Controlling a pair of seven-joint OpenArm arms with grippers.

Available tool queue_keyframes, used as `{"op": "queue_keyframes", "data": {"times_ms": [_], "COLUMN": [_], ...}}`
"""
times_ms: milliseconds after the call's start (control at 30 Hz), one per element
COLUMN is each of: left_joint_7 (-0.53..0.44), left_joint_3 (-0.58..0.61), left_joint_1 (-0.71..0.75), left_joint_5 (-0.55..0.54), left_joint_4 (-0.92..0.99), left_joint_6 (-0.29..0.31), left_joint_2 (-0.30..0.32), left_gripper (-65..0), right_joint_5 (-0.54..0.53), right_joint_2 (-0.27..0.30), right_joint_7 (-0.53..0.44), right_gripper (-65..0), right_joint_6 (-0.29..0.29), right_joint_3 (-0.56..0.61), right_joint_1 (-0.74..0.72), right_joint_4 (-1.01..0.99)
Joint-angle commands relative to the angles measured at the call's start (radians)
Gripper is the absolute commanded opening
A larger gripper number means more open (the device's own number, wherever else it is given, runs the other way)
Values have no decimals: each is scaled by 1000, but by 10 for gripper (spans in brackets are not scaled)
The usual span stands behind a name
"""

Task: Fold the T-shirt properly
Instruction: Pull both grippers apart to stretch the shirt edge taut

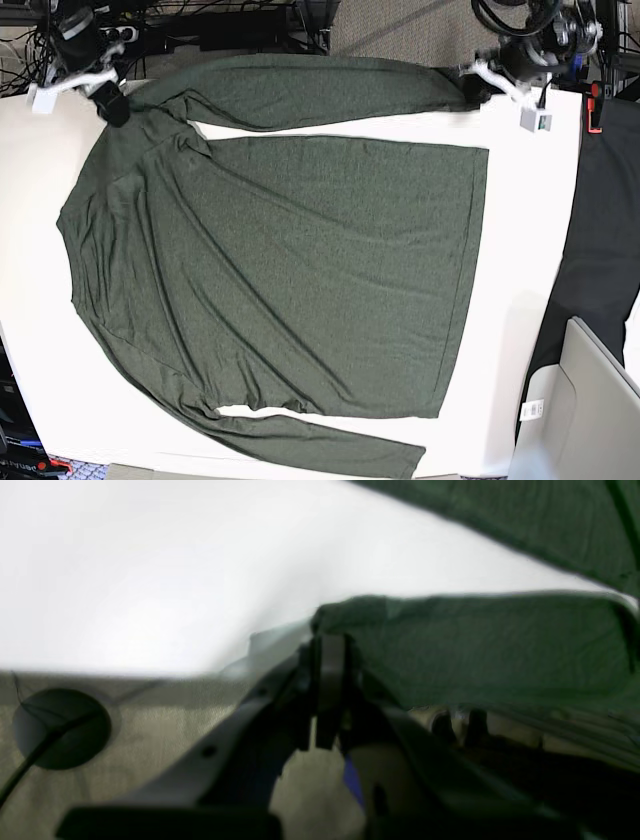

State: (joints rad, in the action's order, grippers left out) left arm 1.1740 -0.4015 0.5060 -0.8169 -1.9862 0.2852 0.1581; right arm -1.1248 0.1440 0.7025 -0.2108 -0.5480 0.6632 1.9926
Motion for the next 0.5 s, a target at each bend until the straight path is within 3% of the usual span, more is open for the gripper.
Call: {"op": "queue_keyframes", "data": {"times_ms": [0,467], "left_joint_7": [-10,-7], "left_joint_3": [-7,5], "left_joint_1": [-19,-257], "left_joint_5": [-19,-19], "left_joint_4": [-23,-17], "left_joint_6": [7,7], "left_joint_2": [8,4], "left_gripper": [-649,-649], "right_joint_5": [-11,157], "right_joint_2": [10,42], "right_joint_7": [-17,-68], "right_gripper": [-647,-647], "right_joint_6": [-14,-20], "right_joint_3": [-11,-11], "right_joint_1": [-3,-188], "right_joint_4": [15,-65]}}
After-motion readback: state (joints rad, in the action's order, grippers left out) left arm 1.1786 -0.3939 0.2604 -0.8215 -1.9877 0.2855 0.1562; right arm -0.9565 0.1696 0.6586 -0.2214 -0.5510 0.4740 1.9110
